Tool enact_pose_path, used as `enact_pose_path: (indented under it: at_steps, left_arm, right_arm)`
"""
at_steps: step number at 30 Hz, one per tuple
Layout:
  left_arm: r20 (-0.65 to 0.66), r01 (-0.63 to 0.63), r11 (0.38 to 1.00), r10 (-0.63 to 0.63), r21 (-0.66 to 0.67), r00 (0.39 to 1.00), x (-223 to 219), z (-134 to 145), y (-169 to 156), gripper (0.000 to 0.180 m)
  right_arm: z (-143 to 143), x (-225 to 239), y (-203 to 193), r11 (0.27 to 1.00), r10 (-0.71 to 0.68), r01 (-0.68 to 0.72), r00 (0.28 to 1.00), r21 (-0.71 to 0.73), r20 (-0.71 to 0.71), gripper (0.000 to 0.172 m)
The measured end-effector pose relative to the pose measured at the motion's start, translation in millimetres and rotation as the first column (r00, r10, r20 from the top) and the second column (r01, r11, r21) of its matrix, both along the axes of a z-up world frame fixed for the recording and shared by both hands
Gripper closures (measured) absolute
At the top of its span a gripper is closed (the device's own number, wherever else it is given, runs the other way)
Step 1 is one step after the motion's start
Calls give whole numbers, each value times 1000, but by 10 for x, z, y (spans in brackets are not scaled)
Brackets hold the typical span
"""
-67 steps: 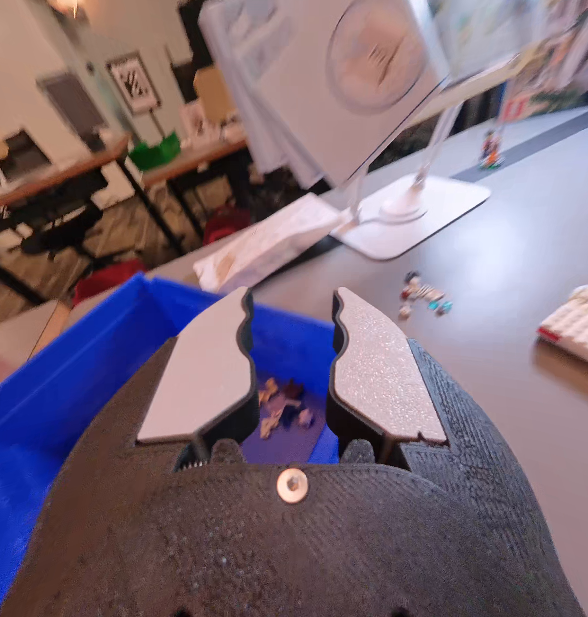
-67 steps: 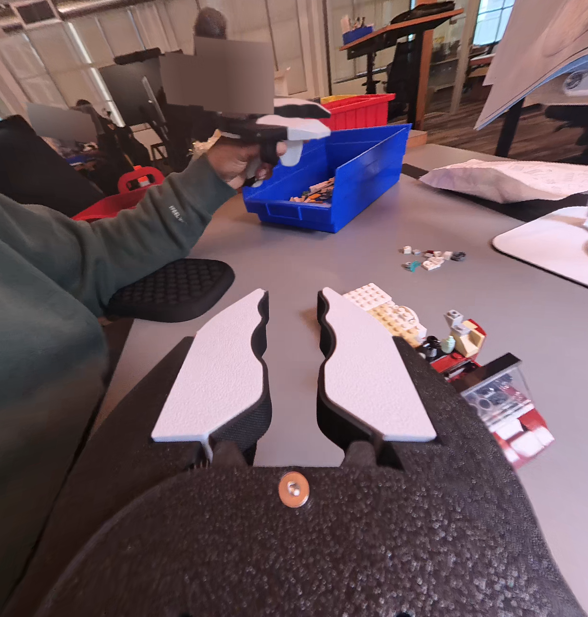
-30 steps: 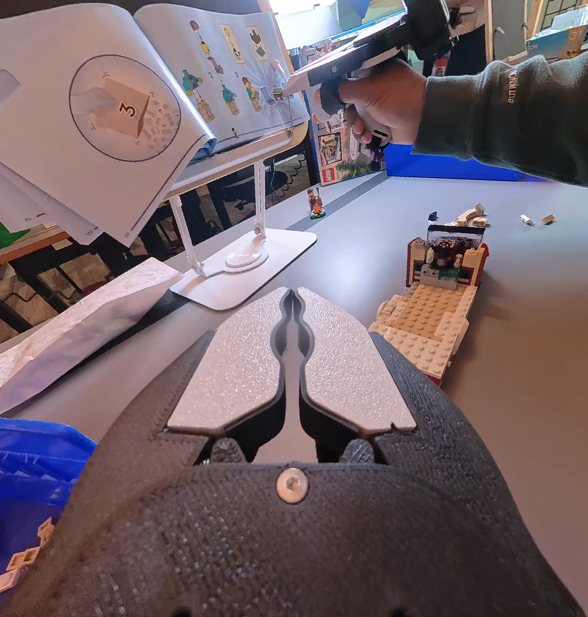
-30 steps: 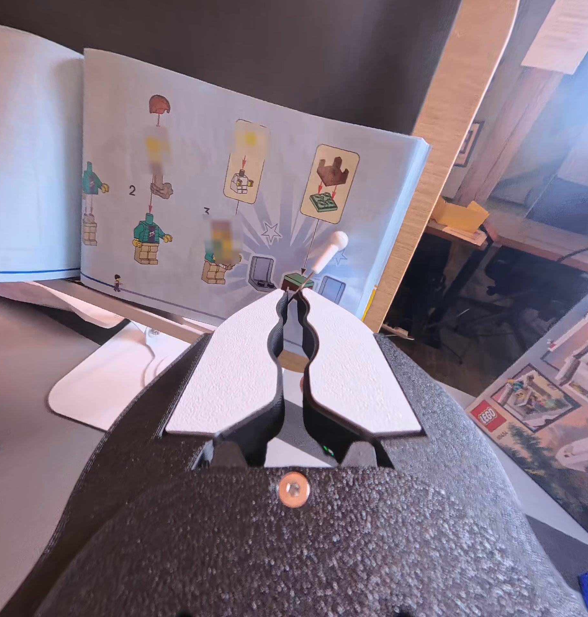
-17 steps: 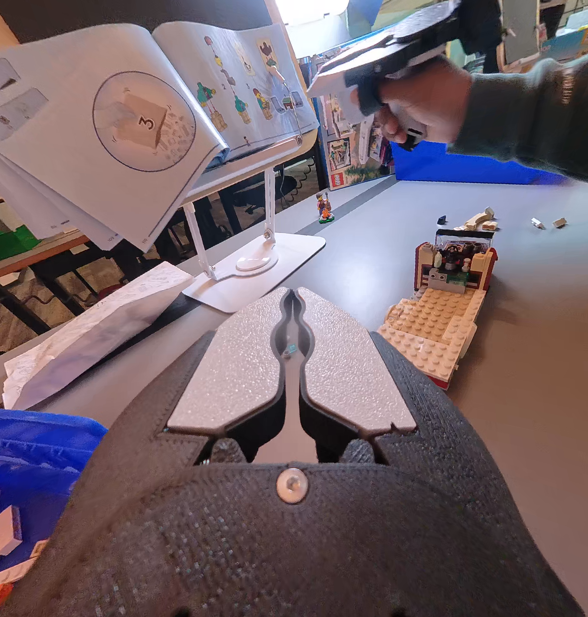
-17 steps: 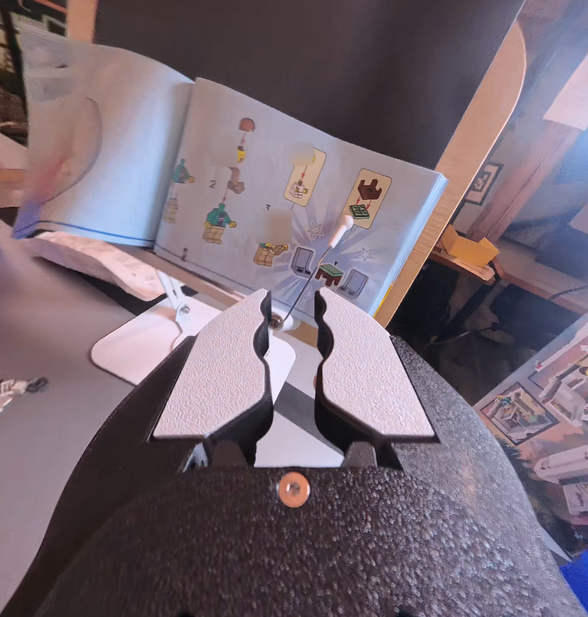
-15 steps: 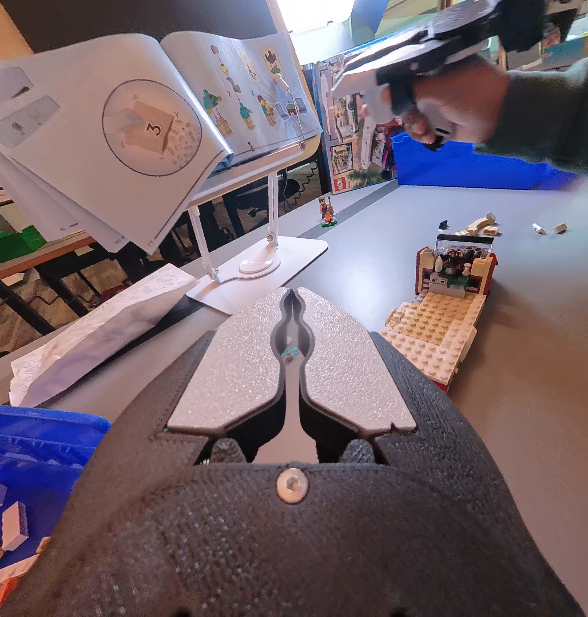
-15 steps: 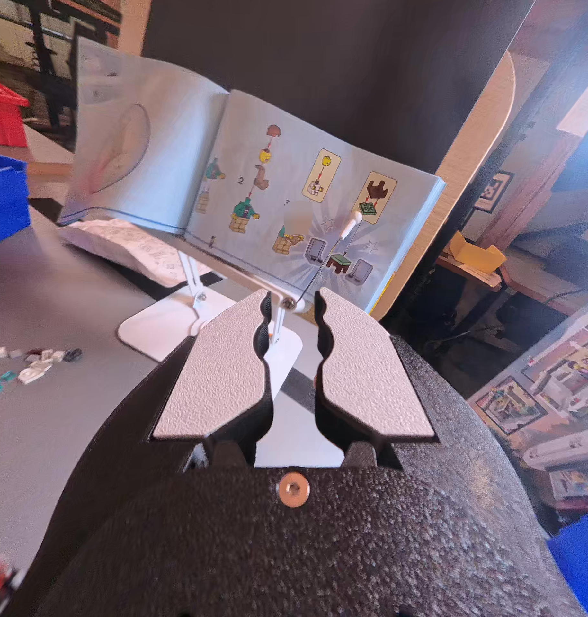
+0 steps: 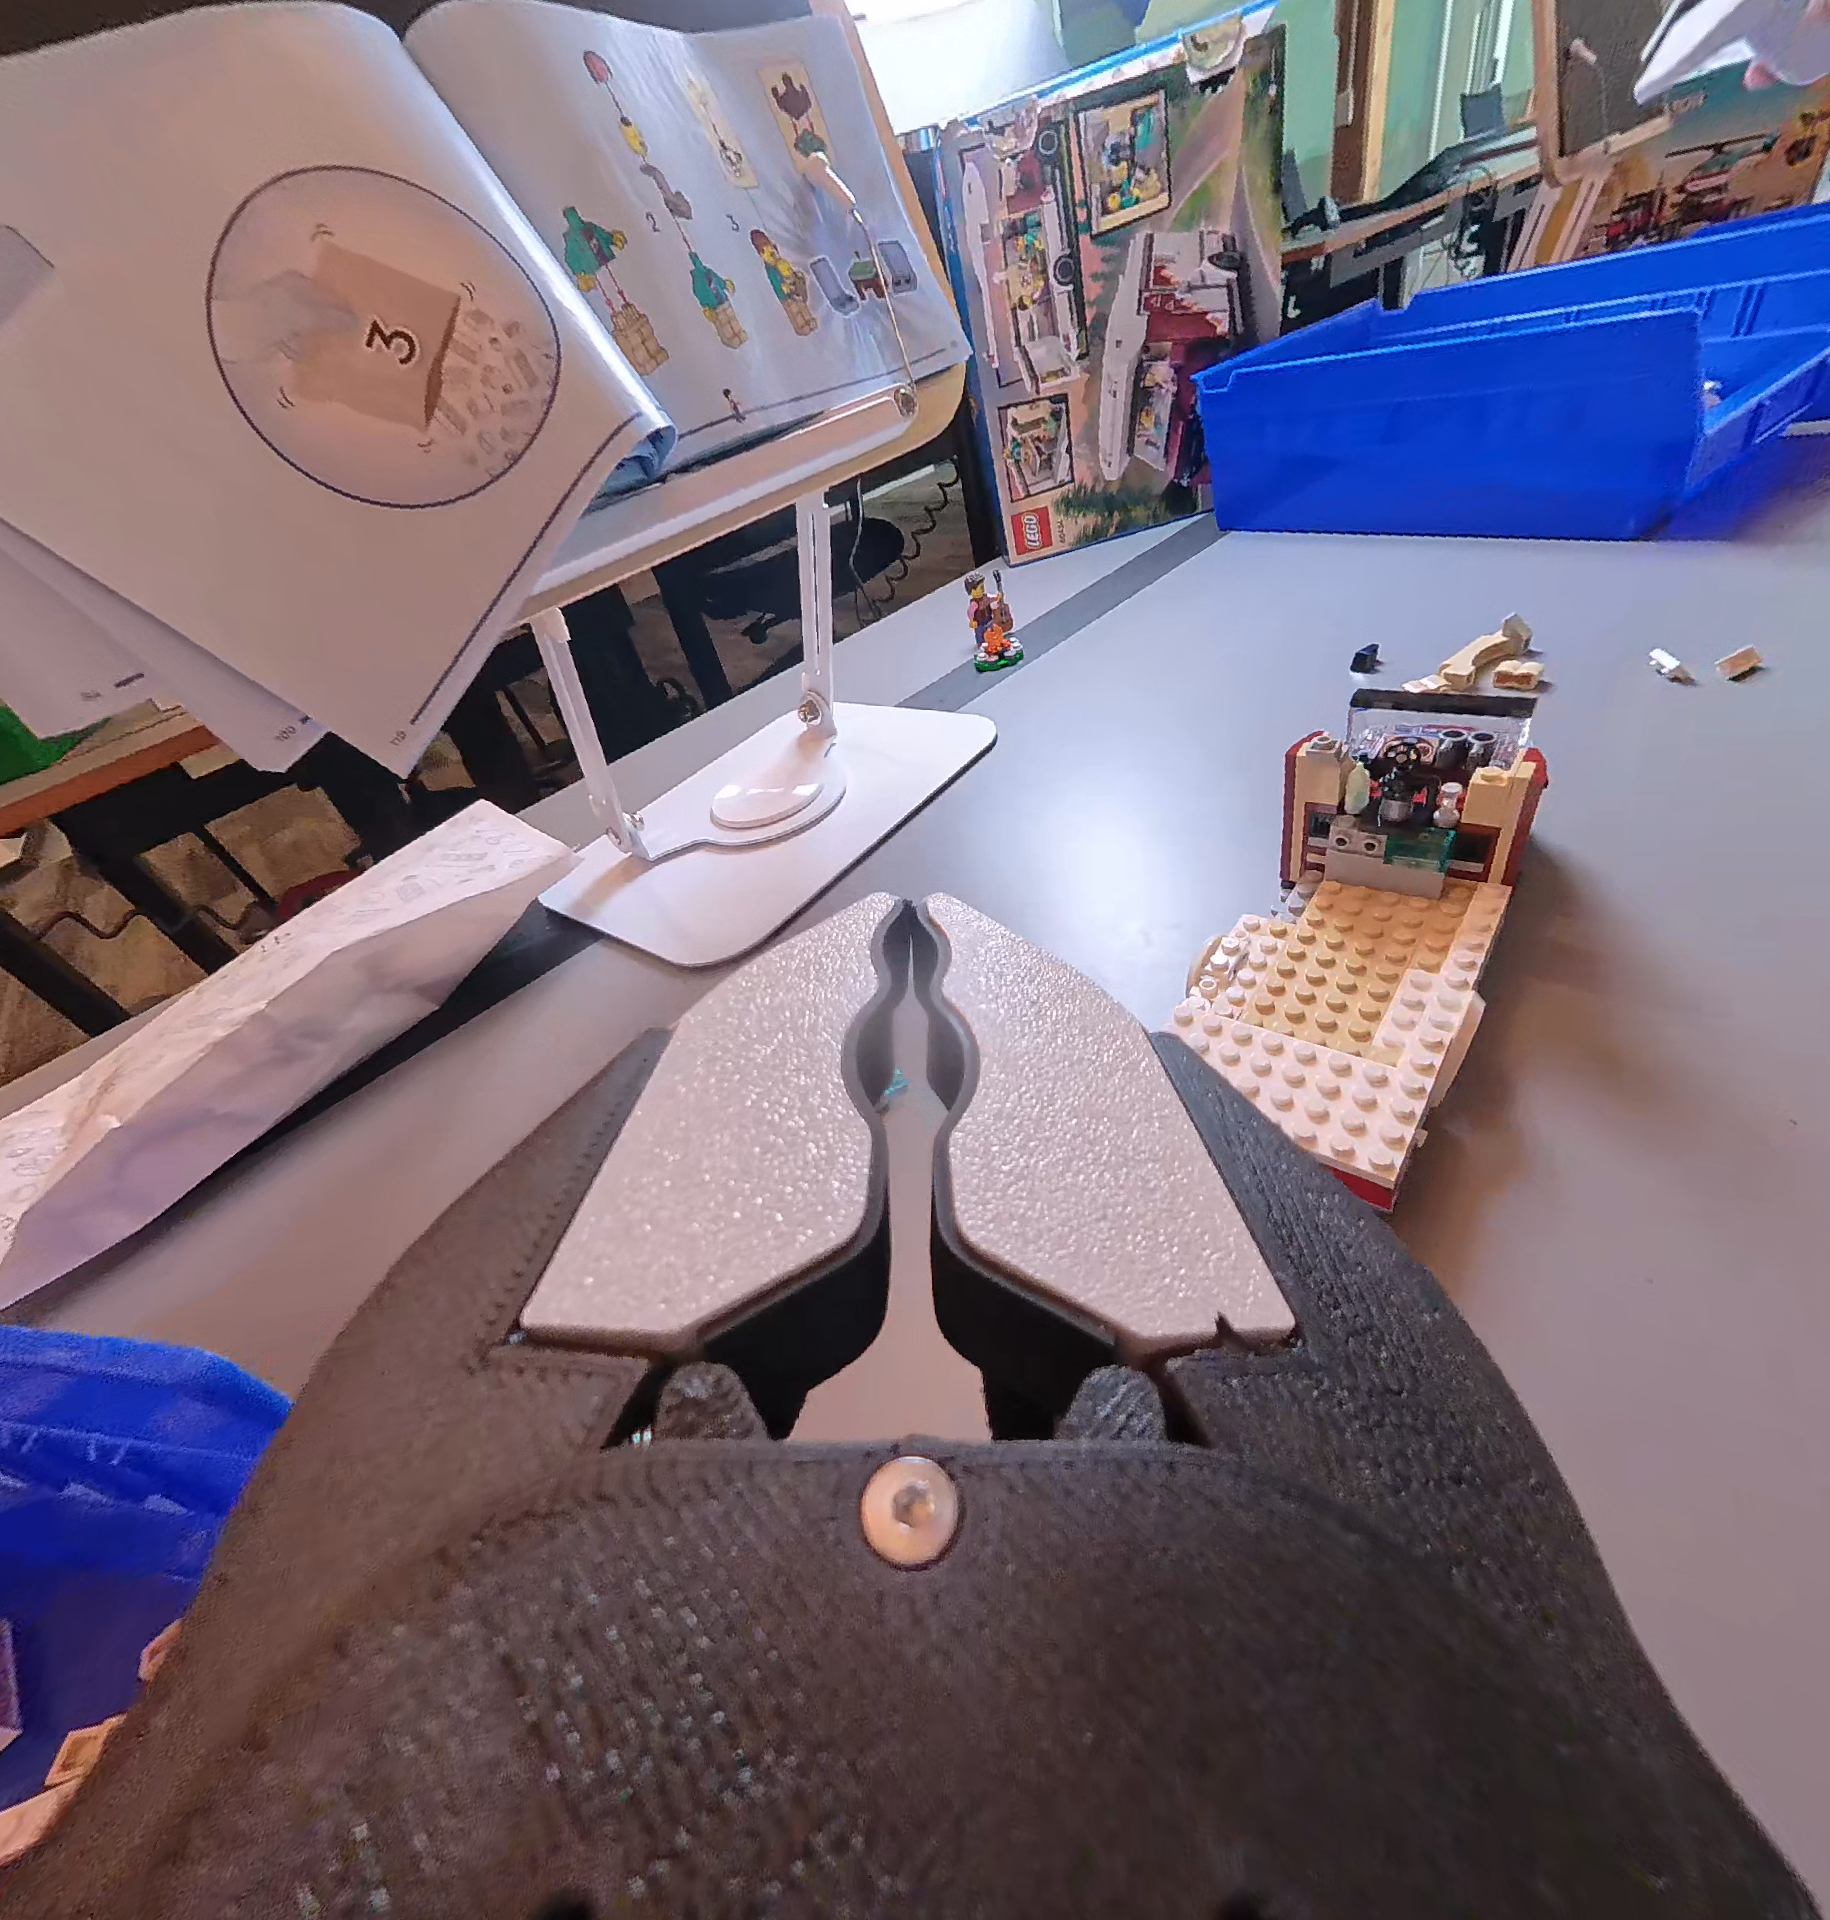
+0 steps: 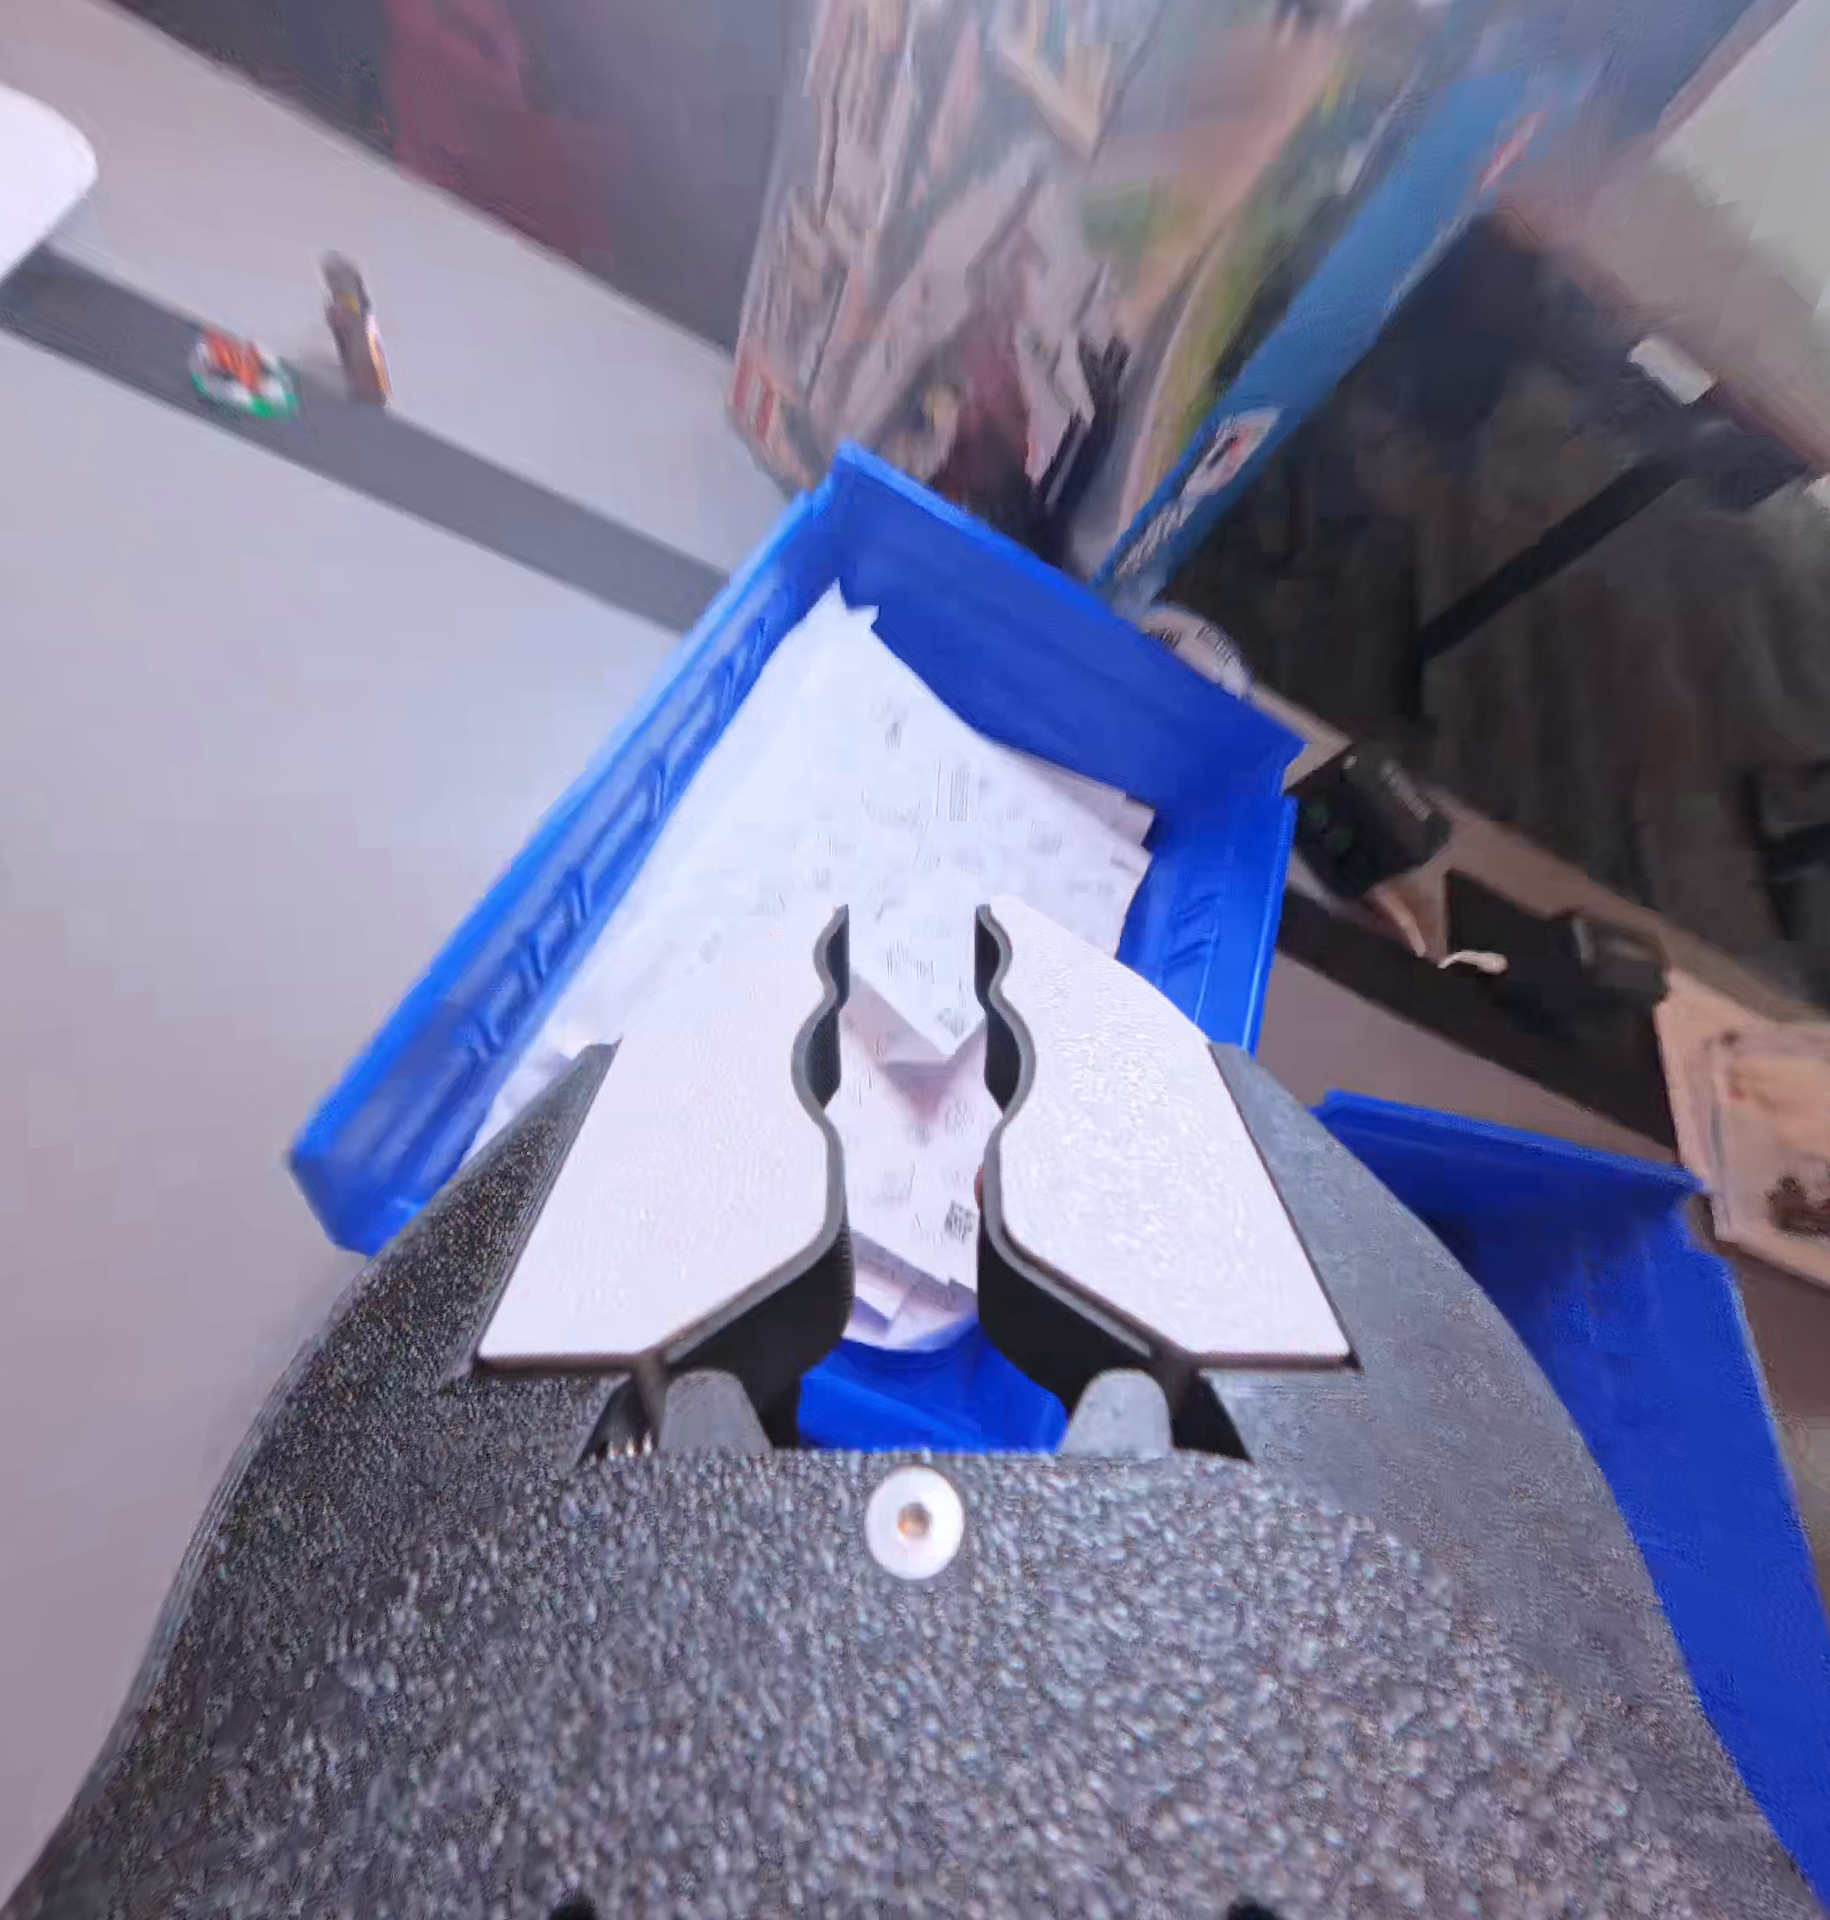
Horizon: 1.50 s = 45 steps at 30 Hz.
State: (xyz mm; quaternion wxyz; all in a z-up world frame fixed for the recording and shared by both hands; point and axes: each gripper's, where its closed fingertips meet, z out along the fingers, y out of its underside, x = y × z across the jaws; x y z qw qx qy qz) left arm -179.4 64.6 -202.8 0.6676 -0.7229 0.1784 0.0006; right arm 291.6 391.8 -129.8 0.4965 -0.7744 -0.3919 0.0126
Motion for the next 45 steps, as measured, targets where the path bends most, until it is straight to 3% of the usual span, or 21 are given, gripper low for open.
enact_pose_path:
  at_steps: [4,7,9,10,11,14,17,20,24,27,29,32,37,39,40,41,43,45]
  left_arm:
    - [-29,1,999,-2,-42,1000,28,-122,70,180]
    - [-58,2,998,-6,-65,998,65,-192,103,180]
    - [-75,6,997,-12,-70,997,101,-209,120,180]
    - [-79,11,997,-17,-70,997,127,-202,126,180]
    - [-79,17,998,-22,-67,997,160,-181,128,180]
    - [-27,62,996,-64,-65,998,341,-66,105,180]
    - [175,173,981,-157,-84,972,641,66,68,180]
    - [450,366,927,-292,-86,844,1049,194,59,170]
    - [802,641,767,-375,-12,464,1590,348,-54,148]
    - [905,724,688,-333,42,264,1718,370,-192,134]
    - [920,710,700,-323,76,221,1652,402,-251,128]
    - [916,670,737,-326,90,235,1477,410,-308,141]
    - [911,677,733,-320,66,258,1397,372,-313,136]
    - [883,623,782,-286,-10,373,1353,230,-234,156]
    - [869,612,790,-278,-35,409,1345,165,-220,170]
    - [864,620,784,-283,-41,416,1350,137,-226,172]
    - [845,651,758,-363,23,393,1358,241,-289,177]
    - [751,661,745,-487,91,445,1332,400,-369,180]
  right_arm:
    - [-711,320,281,984,34,-12,992,-175,120,136]
    - [-1114,283,369,982,86,-38,962,-187,259,126]
    - [-1258,277,500,993,61,-18,928,-118,367,132]
    - [-1287,299,587,998,30,-4,908,-63,417,149]
    - [-1281,314,660,1000,6,-9,889,5,458,168]
    - [-962,216,670,954,-31,-133,847,268,530,171]
    - [-312,-317,118,820,61,-306,887,484,457,171]
    - [122,-1122,-913,646,298,-515,850,563,435,171]
    - [94,-2124,-2421,331,525,-743,657,582,540,171]
    - [-65,-2601,-3216,107,535,-798,549,593,642,171]
    - [-195,-2793,-3467,-2,493,-820,497,572,714,171]
    - [-379,-2949,-3563,-71,454,-850,438,521,776,171]
    - [-602,-3049,-3603,-111,423,-886,368,450,828,171]
    - [-651,-3057,-3633,-115,432,-890,355,441,829,171]
    - [-666,-3058,-3669,-114,447,-889,353,444,822,171]
    - [-669,-3056,-3705,-104,475,-883,360,457,803,171]
    - [-635,-3028,-3716,11,611,-865,404,502,681,165]
    - [-554,-2936,-3658,238,800,-836,457,495,388,154]
